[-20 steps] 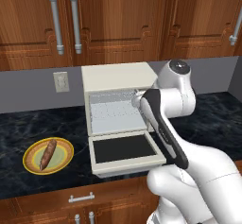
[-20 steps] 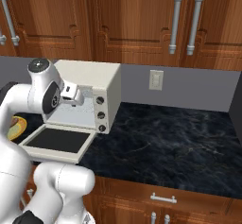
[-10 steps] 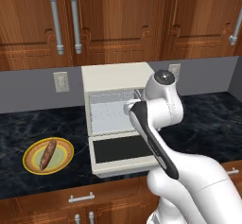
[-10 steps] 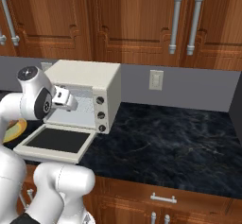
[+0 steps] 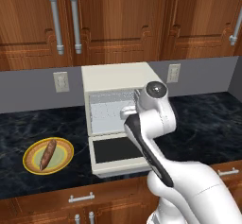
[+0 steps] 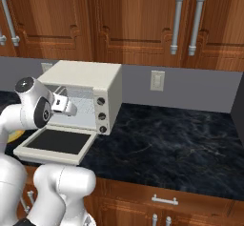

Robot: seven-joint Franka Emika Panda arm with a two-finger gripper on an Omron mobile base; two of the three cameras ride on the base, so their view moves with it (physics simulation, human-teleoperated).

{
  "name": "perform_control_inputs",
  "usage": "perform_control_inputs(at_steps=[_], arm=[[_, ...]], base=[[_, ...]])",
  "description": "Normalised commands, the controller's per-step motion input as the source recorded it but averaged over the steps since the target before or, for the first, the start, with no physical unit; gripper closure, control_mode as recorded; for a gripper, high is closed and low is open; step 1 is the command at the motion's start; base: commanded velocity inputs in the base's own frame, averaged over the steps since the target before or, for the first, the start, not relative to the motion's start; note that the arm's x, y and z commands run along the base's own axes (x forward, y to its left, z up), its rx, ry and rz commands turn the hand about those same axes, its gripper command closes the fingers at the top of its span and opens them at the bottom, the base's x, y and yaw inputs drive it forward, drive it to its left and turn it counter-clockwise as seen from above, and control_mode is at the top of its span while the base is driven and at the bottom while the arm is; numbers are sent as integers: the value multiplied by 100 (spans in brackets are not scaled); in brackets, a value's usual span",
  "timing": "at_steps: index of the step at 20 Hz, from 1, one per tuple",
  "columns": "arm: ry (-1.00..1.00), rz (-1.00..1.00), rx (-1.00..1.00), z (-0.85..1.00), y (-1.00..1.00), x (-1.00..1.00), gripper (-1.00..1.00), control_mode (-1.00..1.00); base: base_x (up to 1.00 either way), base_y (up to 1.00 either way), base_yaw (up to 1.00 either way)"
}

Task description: Pull the toaster oven rack outwards. Pick up the baguette from the plate and place it on the toaster oven rack. Close the toaster oven door fully and set the temperature to the lowest setting.

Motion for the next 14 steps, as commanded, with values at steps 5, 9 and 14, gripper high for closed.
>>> perform_control_inputs(at_steps=[5,9,14], arm=[[-8,0,0,-12,5,20,-100,-100],[-8,0,0,-2,14,24,-100,-100],[-4,0,0,0,20,30,-100,-100]], base=[[0,0,0],[0,0,0],[0,0,0]])
